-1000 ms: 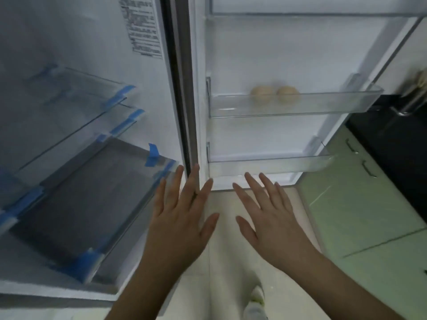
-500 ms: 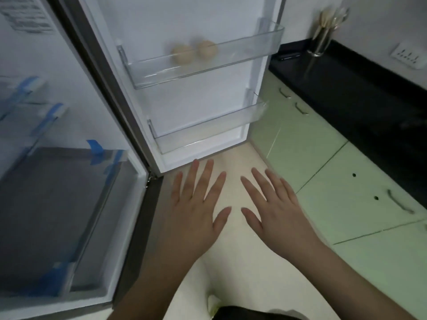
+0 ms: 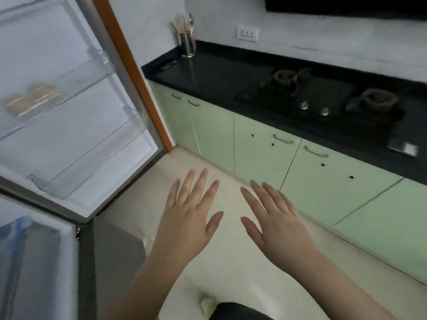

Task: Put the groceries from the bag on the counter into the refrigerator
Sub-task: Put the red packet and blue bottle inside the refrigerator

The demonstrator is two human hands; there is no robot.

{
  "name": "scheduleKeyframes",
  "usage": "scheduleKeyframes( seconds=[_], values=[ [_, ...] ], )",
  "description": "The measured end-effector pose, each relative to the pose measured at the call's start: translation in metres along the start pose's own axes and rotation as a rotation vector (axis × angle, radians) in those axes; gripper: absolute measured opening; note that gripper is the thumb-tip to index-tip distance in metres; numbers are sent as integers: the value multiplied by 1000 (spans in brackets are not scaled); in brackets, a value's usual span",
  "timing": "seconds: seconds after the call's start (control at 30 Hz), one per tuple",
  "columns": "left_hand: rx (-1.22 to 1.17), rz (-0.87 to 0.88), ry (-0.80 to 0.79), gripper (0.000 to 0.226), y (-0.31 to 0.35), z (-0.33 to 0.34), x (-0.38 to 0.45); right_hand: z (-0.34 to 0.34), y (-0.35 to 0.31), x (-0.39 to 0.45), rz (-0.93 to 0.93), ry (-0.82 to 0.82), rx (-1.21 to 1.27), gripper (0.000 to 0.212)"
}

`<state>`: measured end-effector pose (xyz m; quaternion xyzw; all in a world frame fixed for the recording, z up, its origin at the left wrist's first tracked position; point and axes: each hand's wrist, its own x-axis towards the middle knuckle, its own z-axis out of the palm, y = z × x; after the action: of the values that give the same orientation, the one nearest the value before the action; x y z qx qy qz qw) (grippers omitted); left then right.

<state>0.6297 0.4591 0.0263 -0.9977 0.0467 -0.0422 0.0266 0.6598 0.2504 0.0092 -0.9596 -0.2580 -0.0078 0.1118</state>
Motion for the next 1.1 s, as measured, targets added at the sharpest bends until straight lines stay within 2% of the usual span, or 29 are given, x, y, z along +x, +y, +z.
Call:
scheduleKeyframes(
  seconds=[0.3, 0.47, 0.77, 0.93, 1.1],
  values=[
    [-24, 357, 14, 61, 163, -6, 29, -35, 105, -120, 341, 39, -8, 61],
    [-13, 549, 24, 62, 229, -7, 44, -48, 147, -161, 494, 86, 36, 63],
    [-33, 795, -3, 64, 284, 13, 110, -51, 197, -177, 751, 128, 78, 66],
    [-99, 909, 2, 66, 307, 20, 153, -65, 227, -158, 795, 135, 50, 68],
    [-146, 998, -25, 66, 338, 21, 191, -85, 250, -149, 931, 218, 41, 65]
  ],
)
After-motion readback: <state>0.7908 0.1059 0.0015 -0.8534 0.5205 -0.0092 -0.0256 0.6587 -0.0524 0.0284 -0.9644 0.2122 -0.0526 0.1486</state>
